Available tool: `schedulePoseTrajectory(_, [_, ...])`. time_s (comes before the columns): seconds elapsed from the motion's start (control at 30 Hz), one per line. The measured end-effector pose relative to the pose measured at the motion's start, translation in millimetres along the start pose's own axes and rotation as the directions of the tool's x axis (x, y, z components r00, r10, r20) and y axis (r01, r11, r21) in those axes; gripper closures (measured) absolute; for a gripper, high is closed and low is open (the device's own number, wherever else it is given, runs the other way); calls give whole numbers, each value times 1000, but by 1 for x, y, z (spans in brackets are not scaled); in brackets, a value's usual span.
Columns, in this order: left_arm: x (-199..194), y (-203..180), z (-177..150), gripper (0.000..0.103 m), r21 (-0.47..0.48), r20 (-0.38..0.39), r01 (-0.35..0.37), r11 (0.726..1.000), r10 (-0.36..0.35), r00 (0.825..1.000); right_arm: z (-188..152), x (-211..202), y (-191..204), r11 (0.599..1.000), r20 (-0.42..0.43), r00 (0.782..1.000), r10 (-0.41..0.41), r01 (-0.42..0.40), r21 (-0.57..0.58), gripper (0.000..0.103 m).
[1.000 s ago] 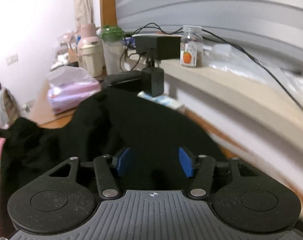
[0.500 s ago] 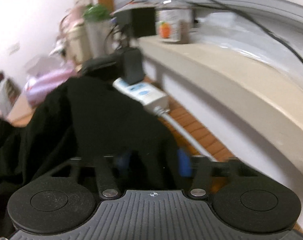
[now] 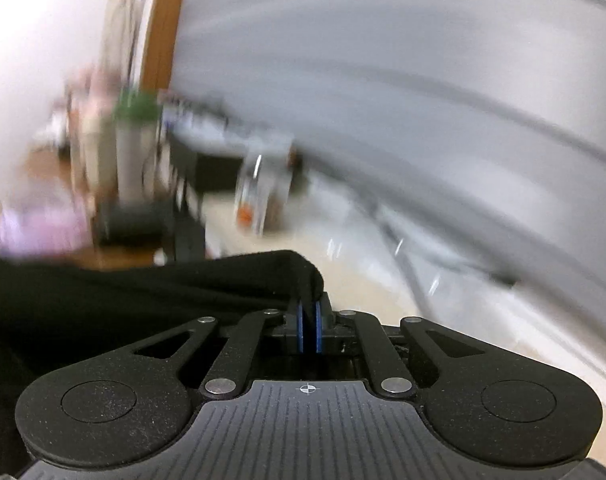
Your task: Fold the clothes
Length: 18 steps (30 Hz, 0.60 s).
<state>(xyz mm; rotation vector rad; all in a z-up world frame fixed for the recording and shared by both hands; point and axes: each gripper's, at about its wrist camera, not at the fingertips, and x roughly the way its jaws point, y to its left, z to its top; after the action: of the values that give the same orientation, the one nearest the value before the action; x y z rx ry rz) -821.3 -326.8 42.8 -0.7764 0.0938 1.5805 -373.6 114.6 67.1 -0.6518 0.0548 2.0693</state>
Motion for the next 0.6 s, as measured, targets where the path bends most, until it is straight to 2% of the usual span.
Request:
schedulePoseTrajectory(0.07, [7, 4, -8, 96, -5, -46, -16, 1000, 16, 999, -14, 10, 16, 998, -71, 997, 32, -36, -48, 87])
schedulePoseTrajectory(0.1, [3, 0, -7, 92, 8, -33, -23, 1000, 23, 999, -17, 8, 22, 997, -61, 997, 53, -57, -60, 75])
schedulePoseTrajectory(0.13, [-2, -3, -6, 87, 23, -9, -35, 999, 36, 999, -18, 2, 23, 996, -42, 997, 69, -71, -60, 58])
schedulePoseTrajectory(0.17, [-8, -8, -2, 79, 37, 15, -49, 998, 48, 999, -18, -6, 23, 995, -24, 996, 81, -83, -57, 54])
schedulePoseTrajectory(0.2, [-13, -12, 2, 71, 49, 39, -62, 997, 61, 997, -16, -15, 20, 994, -11, 996, 92, -92, -51, 53])
schedulePoseTrajectory(0.27, [-20, -25, 10, 63, 89, 74, -73, 993, 66, 995, -11, -35, 14, 993, 15, 994, 113, -112, -41, 53])
schedulePoseTrajectory(0.4, [-11, -60, 22, 48, 161, 95, -16, 987, 0, 996, -7, -91, -9, 993, 65, 991, 114, -112, -31, 53])
schedulePoseTrajectory(0.6, [36, -119, 27, 45, 240, 42, 101, 966, -114, 993, -30, -188, -59, 1000, 83, 997, -2, 3, -9, 53])
